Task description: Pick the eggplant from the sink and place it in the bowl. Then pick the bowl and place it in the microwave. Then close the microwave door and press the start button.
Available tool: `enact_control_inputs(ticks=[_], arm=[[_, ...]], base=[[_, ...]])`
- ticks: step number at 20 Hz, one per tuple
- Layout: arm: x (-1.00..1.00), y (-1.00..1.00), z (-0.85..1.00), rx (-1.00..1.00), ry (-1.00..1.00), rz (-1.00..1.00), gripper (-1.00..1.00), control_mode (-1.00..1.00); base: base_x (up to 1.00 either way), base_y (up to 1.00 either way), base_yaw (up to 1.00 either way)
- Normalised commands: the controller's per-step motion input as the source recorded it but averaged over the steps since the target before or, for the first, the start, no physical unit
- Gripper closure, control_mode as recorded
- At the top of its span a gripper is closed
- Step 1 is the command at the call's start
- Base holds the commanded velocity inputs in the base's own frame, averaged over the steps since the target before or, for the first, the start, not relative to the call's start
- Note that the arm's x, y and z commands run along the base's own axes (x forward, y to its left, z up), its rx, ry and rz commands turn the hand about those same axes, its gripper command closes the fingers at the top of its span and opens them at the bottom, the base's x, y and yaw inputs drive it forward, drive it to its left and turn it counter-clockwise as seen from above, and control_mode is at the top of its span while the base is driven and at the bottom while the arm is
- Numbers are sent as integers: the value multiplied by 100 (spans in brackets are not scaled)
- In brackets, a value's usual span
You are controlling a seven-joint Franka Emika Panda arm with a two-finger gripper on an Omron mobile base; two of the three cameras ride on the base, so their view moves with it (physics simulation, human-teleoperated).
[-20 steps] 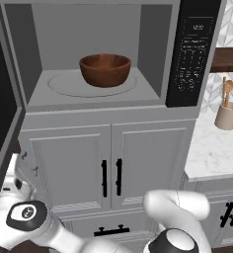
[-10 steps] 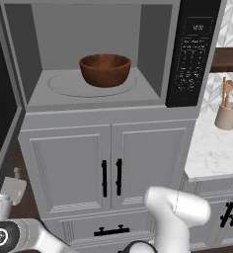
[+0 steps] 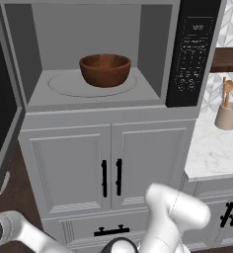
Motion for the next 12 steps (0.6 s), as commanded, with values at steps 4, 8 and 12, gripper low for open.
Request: enact_control_inputs(ticks=[4, 8, 12], arm=[[-48, 10, 43, 13, -8, 0, -100, -100], [-58, 0, 64, 22, -8, 0, -100, -100], [-44, 0, 79, 29, -3, 0, -100, -100]], base=[[0, 0, 0], [0, 0, 0], [0, 0, 0]])
